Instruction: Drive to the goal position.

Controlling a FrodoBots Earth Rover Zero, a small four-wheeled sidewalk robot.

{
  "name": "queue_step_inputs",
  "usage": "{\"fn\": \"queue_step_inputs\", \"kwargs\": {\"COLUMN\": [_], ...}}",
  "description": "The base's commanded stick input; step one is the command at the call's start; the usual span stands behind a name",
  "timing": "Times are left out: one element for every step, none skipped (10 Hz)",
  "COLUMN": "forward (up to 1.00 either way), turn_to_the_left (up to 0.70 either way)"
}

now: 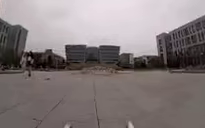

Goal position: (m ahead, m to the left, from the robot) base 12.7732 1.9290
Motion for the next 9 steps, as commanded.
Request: {"fn": "queue_step_inputs", "kwargs": {"forward": [0.7, 0.7, 0.7, 0.7, 0.7, 0.7, 0.7, 0.7, 0.7], "turn_to_the_left": [0.0, 0.0, 0.0, 0.0, 0.02, 0.14, 0.14, 0.14, 0.14]}}
